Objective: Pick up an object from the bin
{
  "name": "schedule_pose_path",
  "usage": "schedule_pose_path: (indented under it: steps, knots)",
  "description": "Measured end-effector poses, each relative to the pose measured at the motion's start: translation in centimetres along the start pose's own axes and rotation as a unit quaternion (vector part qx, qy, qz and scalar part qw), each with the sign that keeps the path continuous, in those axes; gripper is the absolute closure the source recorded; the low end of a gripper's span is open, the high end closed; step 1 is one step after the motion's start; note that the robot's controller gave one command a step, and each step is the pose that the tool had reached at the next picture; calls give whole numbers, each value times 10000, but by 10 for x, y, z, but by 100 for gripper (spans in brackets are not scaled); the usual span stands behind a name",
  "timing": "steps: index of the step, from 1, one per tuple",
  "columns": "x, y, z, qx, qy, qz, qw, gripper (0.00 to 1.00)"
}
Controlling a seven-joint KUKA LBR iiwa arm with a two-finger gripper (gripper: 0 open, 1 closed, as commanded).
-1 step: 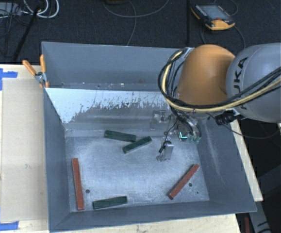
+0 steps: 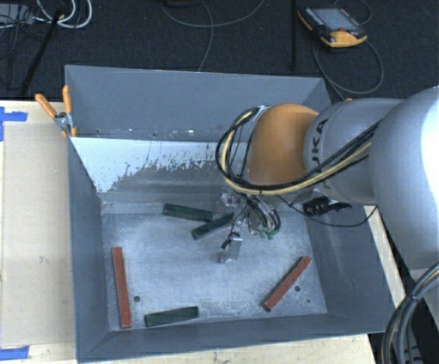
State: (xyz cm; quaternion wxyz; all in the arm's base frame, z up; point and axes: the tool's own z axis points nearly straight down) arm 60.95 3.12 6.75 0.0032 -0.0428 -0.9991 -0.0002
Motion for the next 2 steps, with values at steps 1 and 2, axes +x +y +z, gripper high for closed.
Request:
schedule_pose_path:
  steps: [1, 2]
  knots:
    - [-1, 0, -5, -2, -29, 2, 10000, 100]
    - [4, 5, -155, -10, -82, 136, 9999, 100]
